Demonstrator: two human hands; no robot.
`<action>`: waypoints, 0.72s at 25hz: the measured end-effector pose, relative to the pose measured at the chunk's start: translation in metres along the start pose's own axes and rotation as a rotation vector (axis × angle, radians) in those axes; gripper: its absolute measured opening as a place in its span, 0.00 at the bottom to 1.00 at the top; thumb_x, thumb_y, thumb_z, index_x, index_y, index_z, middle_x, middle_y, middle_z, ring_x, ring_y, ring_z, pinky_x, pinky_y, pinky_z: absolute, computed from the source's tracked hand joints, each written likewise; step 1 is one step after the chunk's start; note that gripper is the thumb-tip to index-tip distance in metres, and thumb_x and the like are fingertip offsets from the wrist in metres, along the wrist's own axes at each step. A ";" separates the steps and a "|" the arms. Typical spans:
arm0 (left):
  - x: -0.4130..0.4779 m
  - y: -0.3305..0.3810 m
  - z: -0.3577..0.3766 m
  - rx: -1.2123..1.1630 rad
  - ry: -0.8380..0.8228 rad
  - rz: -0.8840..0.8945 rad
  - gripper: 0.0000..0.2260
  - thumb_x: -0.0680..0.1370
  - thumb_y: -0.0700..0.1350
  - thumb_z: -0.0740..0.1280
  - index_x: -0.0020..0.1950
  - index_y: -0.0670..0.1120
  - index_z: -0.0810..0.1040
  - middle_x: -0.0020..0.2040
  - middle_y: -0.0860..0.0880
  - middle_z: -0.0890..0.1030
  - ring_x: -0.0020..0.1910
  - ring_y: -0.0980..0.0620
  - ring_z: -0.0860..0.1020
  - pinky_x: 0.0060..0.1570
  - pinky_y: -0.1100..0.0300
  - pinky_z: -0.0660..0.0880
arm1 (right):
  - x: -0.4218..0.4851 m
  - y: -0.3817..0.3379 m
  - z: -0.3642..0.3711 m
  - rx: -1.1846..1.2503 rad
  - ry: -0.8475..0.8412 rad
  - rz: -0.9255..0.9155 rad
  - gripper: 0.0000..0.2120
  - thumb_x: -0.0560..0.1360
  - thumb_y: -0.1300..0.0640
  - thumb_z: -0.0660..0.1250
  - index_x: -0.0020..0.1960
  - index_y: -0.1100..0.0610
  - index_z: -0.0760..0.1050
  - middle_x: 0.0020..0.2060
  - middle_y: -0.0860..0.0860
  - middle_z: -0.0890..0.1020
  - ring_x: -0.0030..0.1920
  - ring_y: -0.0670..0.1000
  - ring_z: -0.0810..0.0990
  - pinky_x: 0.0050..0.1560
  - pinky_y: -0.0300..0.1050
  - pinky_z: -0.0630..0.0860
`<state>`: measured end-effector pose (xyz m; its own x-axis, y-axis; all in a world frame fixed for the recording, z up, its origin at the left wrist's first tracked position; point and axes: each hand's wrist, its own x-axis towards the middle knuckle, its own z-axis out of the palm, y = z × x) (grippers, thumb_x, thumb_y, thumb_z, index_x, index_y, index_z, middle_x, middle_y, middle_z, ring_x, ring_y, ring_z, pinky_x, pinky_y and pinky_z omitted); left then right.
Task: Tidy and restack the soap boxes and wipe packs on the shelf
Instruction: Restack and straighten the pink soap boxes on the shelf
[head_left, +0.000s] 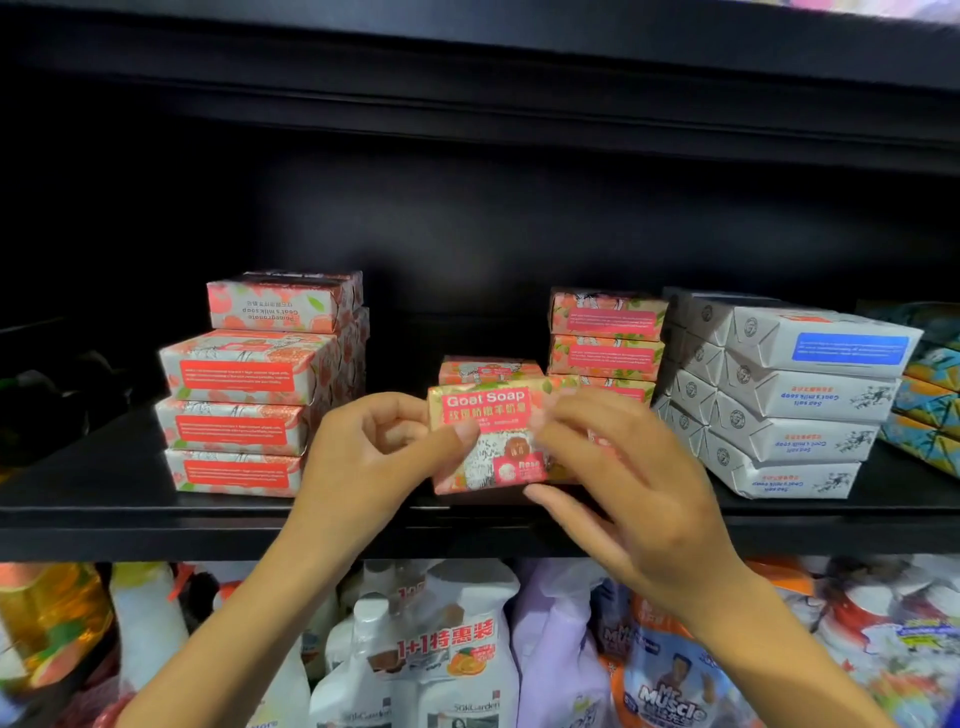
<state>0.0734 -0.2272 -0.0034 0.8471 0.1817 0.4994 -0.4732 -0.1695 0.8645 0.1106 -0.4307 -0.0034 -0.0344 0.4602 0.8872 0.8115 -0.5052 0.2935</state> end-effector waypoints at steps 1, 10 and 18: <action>-0.002 -0.002 0.001 0.038 0.005 0.035 0.21 0.62 0.56 0.79 0.42 0.42 0.81 0.35 0.45 0.84 0.34 0.52 0.82 0.36 0.64 0.77 | 0.002 0.000 -0.005 0.072 -0.033 0.124 0.20 0.72 0.55 0.71 0.60 0.63 0.75 0.57 0.56 0.77 0.61 0.52 0.73 0.63 0.44 0.70; -0.007 -0.007 0.004 0.003 -0.137 0.153 0.20 0.63 0.51 0.79 0.52 0.51 0.80 0.51 0.52 0.84 0.52 0.52 0.82 0.52 0.58 0.79 | 0.016 0.002 -0.021 0.315 -0.288 0.625 0.24 0.64 0.56 0.77 0.58 0.54 0.77 0.50 0.37 0.76 0.52 0.34 0.72 0.52 0.22 0.64; -0.005 -0.004 0.004 -0.072 -0.282 0.031 0.23 0.61 0.54 0.75 0.54 0.52 0.82 0.52 0.52 0.84 0.53 0.53 0.82 0.49 0.62 0.77 | 0.001 -0.007 -0.017 0.107 0.011 0.265 0.21 0.61 0.77 0.70 0.52 0.66 0.77 0.51 0.54 0.78 0.56 0.48 0.75 0.61 0.37 0.68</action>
<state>0.0722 -0.2316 -0.0091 0.8610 -0.1008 0.4984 -0.5072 -0.0996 0.8560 0.0950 -0.4392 0.0018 0.1811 0.3146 0.9318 0.8502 -0.5264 0.0125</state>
